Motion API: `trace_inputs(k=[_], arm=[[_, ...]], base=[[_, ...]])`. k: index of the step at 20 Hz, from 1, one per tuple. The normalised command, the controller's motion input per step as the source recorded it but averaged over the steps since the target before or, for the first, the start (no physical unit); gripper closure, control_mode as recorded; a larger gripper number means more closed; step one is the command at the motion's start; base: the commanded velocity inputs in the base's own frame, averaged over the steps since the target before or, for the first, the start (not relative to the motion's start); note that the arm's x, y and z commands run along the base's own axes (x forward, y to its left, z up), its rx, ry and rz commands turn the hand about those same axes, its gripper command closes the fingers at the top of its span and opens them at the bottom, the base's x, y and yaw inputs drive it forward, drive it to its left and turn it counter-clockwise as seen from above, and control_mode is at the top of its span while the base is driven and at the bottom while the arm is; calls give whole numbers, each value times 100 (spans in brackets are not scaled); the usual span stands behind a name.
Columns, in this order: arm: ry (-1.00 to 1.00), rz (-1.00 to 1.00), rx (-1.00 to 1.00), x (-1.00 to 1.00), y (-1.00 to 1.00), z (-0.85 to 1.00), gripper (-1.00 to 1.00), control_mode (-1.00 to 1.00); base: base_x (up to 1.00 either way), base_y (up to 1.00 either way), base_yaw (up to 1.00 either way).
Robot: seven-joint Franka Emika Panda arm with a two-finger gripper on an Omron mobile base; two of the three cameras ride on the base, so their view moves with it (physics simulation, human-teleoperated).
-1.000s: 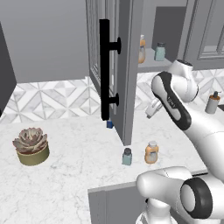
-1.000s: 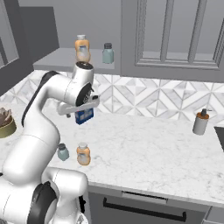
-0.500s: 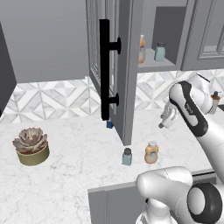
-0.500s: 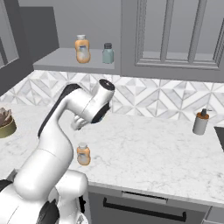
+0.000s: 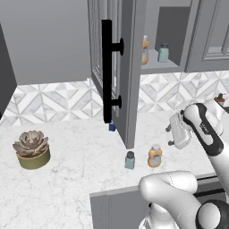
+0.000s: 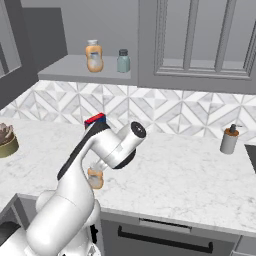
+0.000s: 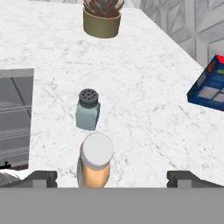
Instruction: Put the shaker and condiment bottle from the counter next to their counterparts in the cabinet.
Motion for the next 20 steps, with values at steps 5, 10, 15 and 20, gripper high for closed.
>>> trace_inputs(k=[5,10,15,20], arm=[[-6,23,4,3,0,-30,-100,-100],[0,9,0,0,0,-5,-100,-100],[0,0,0,-3,0,-4,-100,-100],[0,0,0,-10,1,-9,-100,-100]], base=[[0,0,0],[0,0,0],[0,0,0],[0,0,0]])
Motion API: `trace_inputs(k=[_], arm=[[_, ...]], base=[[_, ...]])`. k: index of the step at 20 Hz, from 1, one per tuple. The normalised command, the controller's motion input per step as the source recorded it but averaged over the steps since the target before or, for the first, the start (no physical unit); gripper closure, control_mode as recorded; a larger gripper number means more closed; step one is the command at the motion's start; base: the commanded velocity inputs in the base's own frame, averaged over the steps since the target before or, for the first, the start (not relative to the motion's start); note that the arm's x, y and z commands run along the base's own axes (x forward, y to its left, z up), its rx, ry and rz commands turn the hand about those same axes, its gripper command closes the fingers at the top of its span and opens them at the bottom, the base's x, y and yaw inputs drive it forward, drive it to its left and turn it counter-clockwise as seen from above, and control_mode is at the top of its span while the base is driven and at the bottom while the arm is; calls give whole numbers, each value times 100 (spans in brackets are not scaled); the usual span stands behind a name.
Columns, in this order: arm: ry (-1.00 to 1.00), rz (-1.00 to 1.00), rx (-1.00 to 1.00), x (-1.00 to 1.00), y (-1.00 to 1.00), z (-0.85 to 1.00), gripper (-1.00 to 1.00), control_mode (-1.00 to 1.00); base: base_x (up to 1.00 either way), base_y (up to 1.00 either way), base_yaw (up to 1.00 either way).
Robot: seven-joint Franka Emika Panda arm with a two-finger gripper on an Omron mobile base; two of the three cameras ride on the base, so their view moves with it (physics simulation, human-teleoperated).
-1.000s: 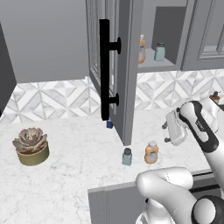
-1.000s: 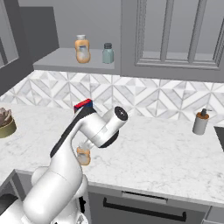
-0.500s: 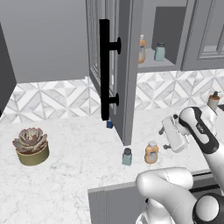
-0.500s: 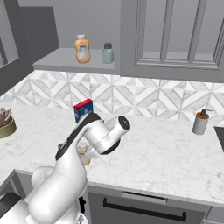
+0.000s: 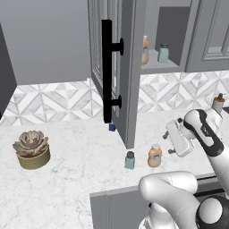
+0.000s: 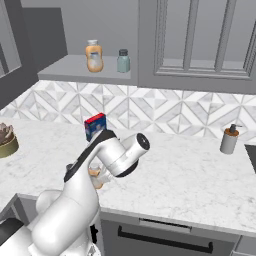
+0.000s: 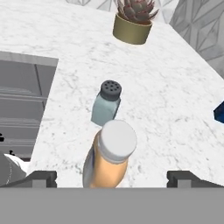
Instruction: Put the shaker and condiment bottle from the counter next to their counterparts in the cabinet.
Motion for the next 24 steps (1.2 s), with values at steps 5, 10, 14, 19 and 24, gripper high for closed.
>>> trace_inputs(k=[5,10,14,19,24], arm=[[0,0,0,-3,6,0,-100,-100],[0,0,0,-5,17,-2,-100,-100],[0,0,0,-5,14,-4,-100,-100],[0,0,0,-6,15,-8,-100,-100],[0,0,0,1,5,-7,-100,-100]], base=[[0,0,0],[0,0,0],[0,0,0],[0,0,0],[0,0,0]])
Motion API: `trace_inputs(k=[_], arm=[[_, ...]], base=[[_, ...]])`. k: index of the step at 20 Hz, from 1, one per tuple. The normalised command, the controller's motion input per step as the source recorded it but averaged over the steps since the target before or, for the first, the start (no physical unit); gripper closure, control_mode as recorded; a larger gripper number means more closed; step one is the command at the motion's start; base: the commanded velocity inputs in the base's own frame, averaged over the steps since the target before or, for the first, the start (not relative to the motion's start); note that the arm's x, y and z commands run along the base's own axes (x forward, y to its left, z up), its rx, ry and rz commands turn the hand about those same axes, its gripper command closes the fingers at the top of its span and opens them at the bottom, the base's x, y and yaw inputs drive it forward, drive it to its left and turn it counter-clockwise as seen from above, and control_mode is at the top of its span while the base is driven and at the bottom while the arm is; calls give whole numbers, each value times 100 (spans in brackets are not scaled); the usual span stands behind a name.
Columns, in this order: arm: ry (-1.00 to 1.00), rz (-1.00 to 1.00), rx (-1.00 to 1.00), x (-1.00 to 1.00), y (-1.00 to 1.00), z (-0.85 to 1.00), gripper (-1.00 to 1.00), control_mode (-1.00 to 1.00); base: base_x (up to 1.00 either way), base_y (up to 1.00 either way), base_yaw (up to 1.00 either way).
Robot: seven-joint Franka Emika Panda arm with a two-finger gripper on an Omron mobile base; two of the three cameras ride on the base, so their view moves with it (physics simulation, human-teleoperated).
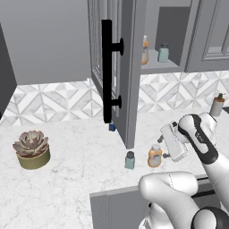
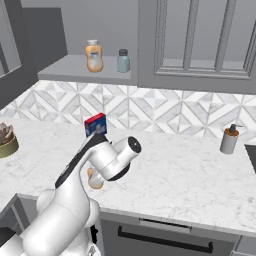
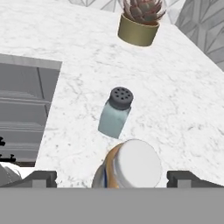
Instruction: Put the shaker and condiment bottle from the counter next to their counterparts in the cabinet.
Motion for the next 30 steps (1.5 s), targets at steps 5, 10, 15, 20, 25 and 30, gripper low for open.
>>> trace_inputs(k=[5,10,15,20,25,30], arm=[[0,0,4,23,-1,0,-100,-100],[0,0,2,5,0,-7,-100,-100],[0,0,0,0,0,-24,-100,-100],[0,0,0,0,0,-24,-100,-100],[0,0,0,0,0,-23,100,-100],[0,0,0,0,1,-21,100,-100]], base=[[0,0,0],[0,0,0],[0,0,0],[0,0,0],[0,0,0],[0,0,0]])
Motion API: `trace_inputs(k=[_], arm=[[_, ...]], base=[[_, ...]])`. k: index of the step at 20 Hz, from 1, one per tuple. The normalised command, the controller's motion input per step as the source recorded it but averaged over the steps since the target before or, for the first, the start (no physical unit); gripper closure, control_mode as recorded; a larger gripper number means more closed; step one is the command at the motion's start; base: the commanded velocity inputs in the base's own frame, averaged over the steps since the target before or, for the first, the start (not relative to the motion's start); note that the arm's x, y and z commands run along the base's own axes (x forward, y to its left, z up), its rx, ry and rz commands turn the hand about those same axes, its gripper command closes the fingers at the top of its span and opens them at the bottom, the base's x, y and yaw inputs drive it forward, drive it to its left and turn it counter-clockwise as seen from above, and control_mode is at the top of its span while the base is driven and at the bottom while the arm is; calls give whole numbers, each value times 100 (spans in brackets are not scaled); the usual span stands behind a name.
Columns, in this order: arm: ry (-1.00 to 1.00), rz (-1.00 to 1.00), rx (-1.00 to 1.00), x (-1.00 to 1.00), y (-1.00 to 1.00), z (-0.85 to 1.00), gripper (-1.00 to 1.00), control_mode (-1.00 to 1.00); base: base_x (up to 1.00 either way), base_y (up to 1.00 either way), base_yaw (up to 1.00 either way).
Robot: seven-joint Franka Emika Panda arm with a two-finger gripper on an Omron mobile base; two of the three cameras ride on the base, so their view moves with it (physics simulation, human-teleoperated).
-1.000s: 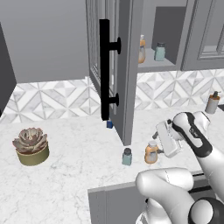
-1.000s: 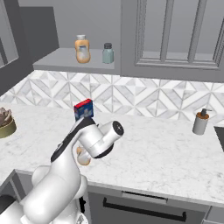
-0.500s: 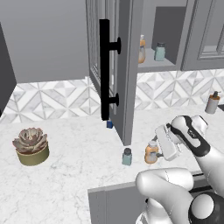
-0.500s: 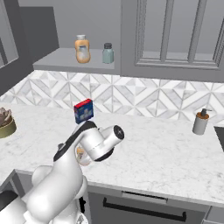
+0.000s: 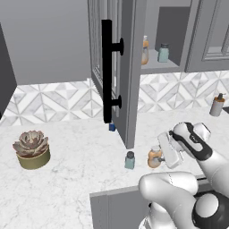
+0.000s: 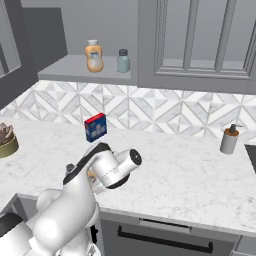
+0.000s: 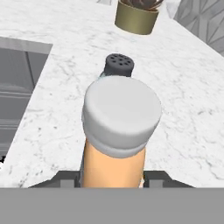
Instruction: Put the shaker and condiment bottle from the counter next to their counterparts in the cabinet.
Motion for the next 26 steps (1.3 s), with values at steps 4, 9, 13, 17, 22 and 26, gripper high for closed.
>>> trace_inputs(k=[4,9,13,17,22,26], arm=[[0,0,0,0,0,-7,100,-100],[0,0,0,0,0,28,100,-100],[0,0,0,0,0,58,100,-100],[0,0,-1,0,0,59,100,-100],[2,0,0,0,0,64,100,-100],[19,0,3,0,1,33,100,-100]], base=[[0,0,0],[0,0,0],[0,0,0],[0,0,0],[0,0,0],[0,0,0]])
